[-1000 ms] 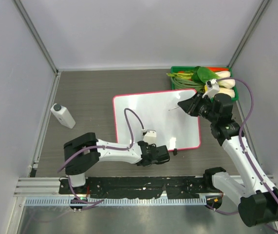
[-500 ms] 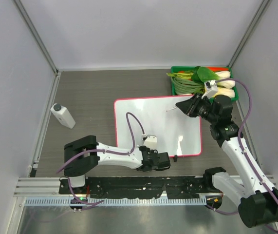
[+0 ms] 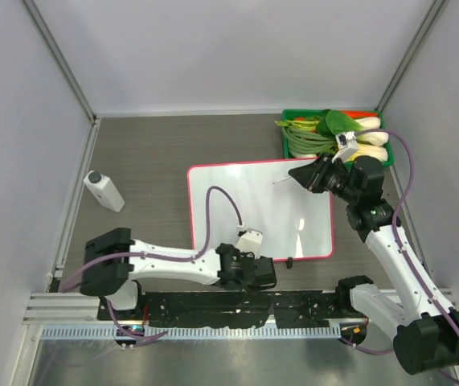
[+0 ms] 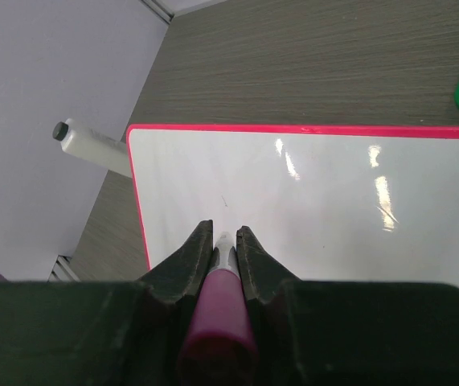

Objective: Write a sentence on the whiteboard

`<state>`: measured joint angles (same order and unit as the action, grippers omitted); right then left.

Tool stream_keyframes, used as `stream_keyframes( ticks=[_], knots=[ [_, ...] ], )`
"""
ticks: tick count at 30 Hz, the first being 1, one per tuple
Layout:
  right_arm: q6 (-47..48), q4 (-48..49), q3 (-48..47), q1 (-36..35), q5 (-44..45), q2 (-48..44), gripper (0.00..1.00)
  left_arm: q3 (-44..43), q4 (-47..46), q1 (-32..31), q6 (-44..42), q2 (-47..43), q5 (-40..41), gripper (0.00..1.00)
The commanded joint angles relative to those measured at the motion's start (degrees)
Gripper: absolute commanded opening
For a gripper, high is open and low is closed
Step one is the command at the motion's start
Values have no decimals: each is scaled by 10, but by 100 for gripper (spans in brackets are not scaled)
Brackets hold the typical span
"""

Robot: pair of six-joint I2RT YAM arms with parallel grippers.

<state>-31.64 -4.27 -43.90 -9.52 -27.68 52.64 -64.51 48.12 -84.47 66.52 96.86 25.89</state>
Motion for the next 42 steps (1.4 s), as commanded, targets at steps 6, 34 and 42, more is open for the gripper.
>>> stream_keyframes(
  ticks=[6,34,42],
  knots=[
    [-7,58,-9,4,-46,17,2,-61,-40,58,-205,-156,-11,100],
    [-130,230,9,2,-313,49,2,-127,-331,390,-448,-148,-611,88],
    [-140,240,17,1,-316,45,2,-160,-348,394,-446,-96,-645,57]
  ],
)
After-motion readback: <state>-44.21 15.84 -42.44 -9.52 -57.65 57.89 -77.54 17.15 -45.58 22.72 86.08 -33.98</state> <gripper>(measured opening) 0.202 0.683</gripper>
